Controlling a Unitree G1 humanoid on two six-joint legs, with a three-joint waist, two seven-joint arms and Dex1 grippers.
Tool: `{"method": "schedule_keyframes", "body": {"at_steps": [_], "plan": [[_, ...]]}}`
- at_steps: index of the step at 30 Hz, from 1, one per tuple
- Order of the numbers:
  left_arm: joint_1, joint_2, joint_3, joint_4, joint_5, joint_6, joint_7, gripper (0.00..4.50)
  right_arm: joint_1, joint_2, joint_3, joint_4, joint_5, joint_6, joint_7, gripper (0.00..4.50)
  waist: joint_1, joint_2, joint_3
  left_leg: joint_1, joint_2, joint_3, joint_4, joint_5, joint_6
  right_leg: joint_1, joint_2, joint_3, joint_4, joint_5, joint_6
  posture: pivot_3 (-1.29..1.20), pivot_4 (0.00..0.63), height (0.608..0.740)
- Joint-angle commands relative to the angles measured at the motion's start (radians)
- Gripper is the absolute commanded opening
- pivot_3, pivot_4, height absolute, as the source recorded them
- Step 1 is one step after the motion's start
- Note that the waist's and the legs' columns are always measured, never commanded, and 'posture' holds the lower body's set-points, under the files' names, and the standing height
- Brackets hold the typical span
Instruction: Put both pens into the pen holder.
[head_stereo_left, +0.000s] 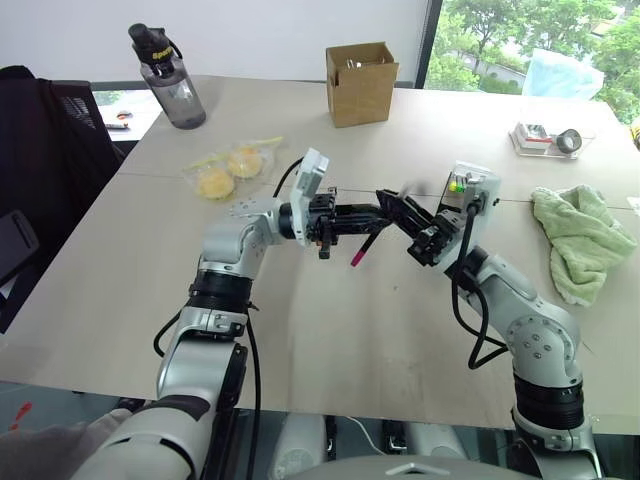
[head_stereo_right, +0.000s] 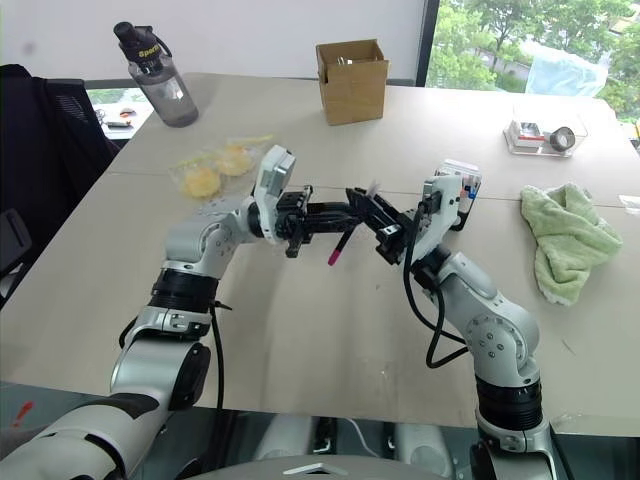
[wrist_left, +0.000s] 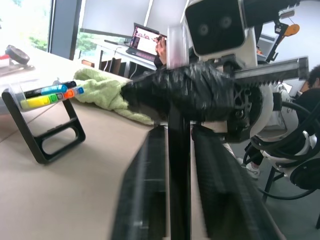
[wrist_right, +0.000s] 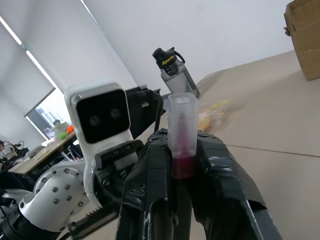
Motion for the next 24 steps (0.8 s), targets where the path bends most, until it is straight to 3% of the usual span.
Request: {"method": "schedule_keyframes", "body": {"at_steps": [1, 3, 10, 15, 20, 24], "plan": [[-0.022, -0.007, 0.012, 0.014, 0.027, -0.074, 0.068, 2.61, -0.021, -0.019, -0.003, -0.043, -0.010, -0.025, 0.022, 0.06, 0.000, 0.000, 0.000, 0.000, 0.000, 0.000, 0.000, 0.000, 0.000, 0.000, 0.000, 0.000, 0.000, 0.000, 0.000, 0.00, 0.150, 0.739], [-0.019, 0.002, 0.012, 0.006, 0.027, -0.087, 0.073, 3.53, -0.028, -0.040, -0.007, -0.048, -0.033, -0.033, 0.026, 0.06, 0.000, 0.000, 0.000, 0.000, 0.000, 0.000, 0.000, 0.000, 0.000, 0.000, 0.000, 0.000, 0.000, 0.000, 0.000, 0.00, 0.150, 0.739], [0.004, 0.051, 0.007, -0.095, 0.056, -0.112, 0.149, 3.53, -0.077, -0.123, -0.001, -0.055, -0.286, -0.204, 0.029, 0.06, -0.001, 0.000, 0.000, 0.000, 0.000, 0.000, 0.000, 0.000, 0.000, -0.001, 0.000, 0.000, 0.000, 0.000, 0.000, 0.00, 0.150, 0.739], [0.051, 0.104, -0.042, -0.254, 0.080, -0.033, 0.216, 3.53, -0.121, -0.174, 0.000, 0.088, -0.647, -0.574, 0.004, 0.06, 0.000, 0.000, 0.000, 0.000, 0.000, 0.001, 0.000, 0.000, 0.000, -0.001, 0.000, 0.001, -0.001, 0.000, 0.000, 0.00, 0.150, 0.739], [0.060, 0.139, -0.043, -0.365, 0.057, 0.041, 0.253, 3.53, -0.136, -0.197, -0.011, 0.233, -0.815, -0.768, -0.022, 0.06, 0.000, 0.000, 0.001, 0.000, 0.000, 0.001, -0.001, 0.000, 0.000, -0.001, 0.000, 0.001, -0.001, 0.000, 0.000, 0.00, 0.150, 0.739], [0.056, 0.155, -0.033, -0.403, 0.044, 0.095, 0.294, 3.53, -0.129, -0.182, -0.020, 0.305, -0.833, -0.838, -0.018, 0.06, -0.001, 0.000, 0.001, 0.000, 0.000, 0.001, -0.001, 0.000, 0.000, -0.001, 0.000, 0.001, -0.001, 0.000, 0.000, 0.00, 0.150, 0.739]]}}
